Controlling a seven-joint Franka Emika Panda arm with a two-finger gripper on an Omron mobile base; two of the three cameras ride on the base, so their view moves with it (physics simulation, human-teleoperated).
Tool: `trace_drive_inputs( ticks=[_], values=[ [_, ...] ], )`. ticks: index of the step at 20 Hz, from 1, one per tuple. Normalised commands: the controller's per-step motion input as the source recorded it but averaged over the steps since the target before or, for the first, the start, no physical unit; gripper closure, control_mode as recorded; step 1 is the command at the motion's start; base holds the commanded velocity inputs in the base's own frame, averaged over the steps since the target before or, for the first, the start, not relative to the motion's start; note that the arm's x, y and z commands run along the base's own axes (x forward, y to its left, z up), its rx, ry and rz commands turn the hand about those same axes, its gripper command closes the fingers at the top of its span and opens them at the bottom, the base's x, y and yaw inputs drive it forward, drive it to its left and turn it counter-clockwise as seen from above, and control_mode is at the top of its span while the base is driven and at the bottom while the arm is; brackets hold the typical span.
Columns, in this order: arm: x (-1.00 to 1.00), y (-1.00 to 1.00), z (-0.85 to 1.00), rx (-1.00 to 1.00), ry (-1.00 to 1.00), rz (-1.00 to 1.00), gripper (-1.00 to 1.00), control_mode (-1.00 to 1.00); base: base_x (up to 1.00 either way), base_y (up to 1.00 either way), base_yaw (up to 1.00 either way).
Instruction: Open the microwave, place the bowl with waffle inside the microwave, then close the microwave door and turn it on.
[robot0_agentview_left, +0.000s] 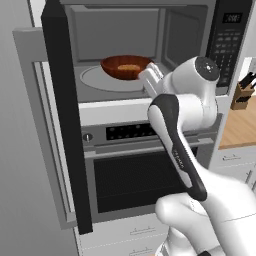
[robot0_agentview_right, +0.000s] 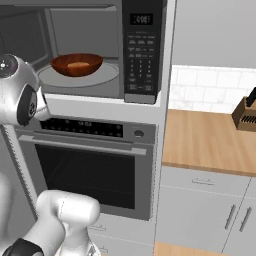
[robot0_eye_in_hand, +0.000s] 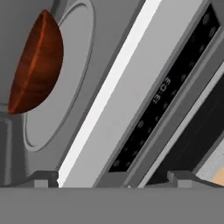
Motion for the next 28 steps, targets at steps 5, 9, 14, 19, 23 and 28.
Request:
trace_drive_inputs(
  ticks=[5,9,14,19,23,28],
  values=[
    [0.00,-0.01,-0.41,-0.24,-0.06,0.29,-1.00,-1.00,0.00,0.00,0.00],
    [-0.03,0.05,-0.58,-0.22,-0.21,0.28,-1.00,-1.00,0.00,0.00,0.00],
    [0.10,0.67,-0.56,-0.22,-0.34,0.08,-1.00,-1.00,0.00,0.00,0.00],
    [0.20,0.56,-0.42,-0.07,-0.36,0.00,-1.00,-1.00,0.00,0.00,0.00],
    [0.13,0.34,-0.25,-0.03,-0.38,0.00,-1.00,-1.00,0.00,0.00,0.00],
    [-0.01,0.50,-0.02,-0.05,-0.33,0.00,-1.00,-1.00,0.00,0.00,0.00]
  ],
)
